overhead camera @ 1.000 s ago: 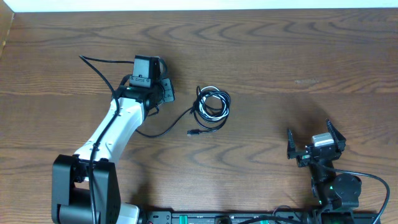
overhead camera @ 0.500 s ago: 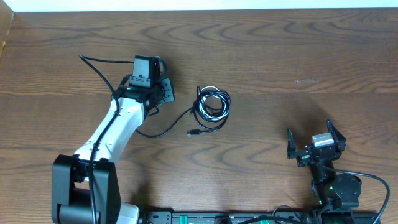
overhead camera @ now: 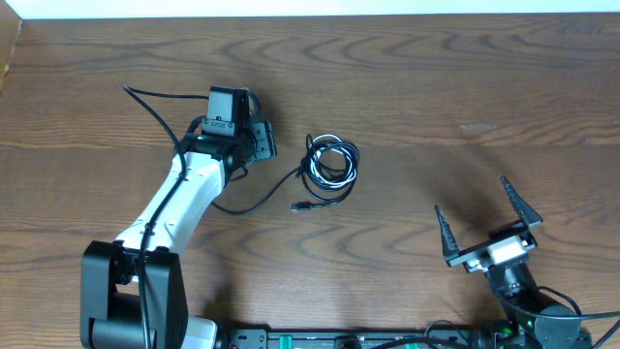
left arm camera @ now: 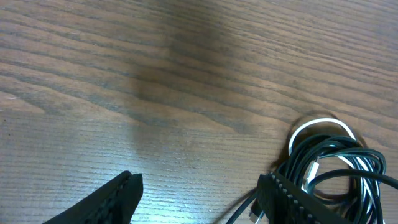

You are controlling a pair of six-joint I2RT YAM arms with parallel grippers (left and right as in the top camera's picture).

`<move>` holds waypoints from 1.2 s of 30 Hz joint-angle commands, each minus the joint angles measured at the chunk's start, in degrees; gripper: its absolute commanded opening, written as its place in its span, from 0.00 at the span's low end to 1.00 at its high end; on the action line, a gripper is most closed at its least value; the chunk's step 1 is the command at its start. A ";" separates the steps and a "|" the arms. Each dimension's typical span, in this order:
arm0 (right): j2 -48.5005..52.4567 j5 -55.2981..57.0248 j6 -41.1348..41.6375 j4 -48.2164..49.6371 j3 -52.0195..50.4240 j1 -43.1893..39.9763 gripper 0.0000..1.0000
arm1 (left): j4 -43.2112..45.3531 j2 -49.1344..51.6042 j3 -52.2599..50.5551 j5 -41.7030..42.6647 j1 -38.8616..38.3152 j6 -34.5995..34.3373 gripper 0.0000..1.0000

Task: Untangle cables
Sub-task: 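Raise the right arm and move its gripper to the bundle's right side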

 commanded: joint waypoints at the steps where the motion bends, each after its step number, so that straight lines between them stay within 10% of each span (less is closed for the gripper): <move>1: -0.09 -2.38 1.51 -0.22 6.05 0.35 0.99 | -0.09 0.35 -0.04 -0.74 0.02 0.11 0.66; 10: 15.89 -1.40 4.17 -10.14 29.90 0.35 0.99 | -0.11 0.35 -0.04 -0.74 0.02 0.11 0.66; 23: 58.34 -5.27 9.44 -60.52 79.03 0.35 0.99 | -0.09 0.35 -0.04 -0.74 0.02 0.11 0.67; 36: 80.54 -11.52 12.35 -70.42 84.50 0.35 0.99 | -0.09 0.35 -0.04 -0.74 0.02 0.11 0.67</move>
